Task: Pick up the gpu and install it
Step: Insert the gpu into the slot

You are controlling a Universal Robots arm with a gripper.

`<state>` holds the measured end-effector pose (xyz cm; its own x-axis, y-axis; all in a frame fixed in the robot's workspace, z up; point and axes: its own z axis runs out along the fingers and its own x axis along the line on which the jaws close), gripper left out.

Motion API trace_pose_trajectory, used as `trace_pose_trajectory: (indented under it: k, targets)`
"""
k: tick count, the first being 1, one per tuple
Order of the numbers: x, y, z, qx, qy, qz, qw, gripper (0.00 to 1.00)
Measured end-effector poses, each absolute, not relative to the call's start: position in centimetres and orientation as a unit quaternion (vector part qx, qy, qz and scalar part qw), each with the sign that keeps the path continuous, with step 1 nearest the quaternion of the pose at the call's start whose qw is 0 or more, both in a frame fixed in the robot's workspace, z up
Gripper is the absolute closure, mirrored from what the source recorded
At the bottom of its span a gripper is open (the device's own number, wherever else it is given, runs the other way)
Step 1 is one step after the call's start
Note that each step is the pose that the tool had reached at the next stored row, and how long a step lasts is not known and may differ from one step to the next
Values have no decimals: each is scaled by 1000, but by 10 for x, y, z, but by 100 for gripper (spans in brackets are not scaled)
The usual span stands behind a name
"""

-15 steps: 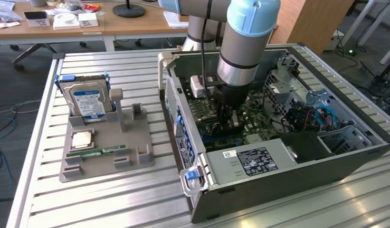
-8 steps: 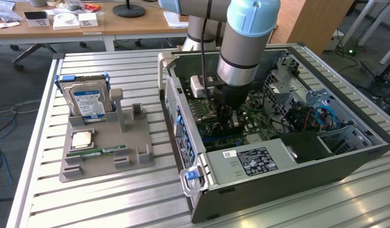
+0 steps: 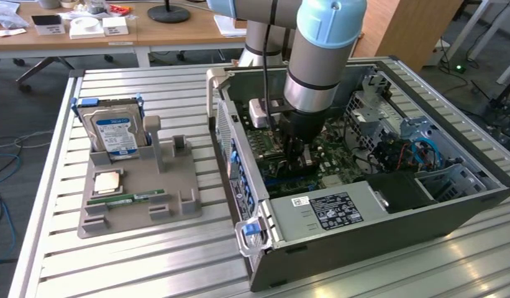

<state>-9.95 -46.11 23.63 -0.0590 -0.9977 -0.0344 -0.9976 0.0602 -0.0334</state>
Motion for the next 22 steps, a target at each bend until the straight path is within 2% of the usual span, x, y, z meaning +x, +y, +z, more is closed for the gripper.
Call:
trace_pose_trajectory:
  k: [17,19,20,22]
  targets:
    - [-100,-461,235,-685,728,1,25,73]
    - [-100,-461,236,-685,728,0,24,61]
    - [-100,-461,236,-685,728,0,24,61]
    - [-100,-461,236,-686,728,0,24,49]
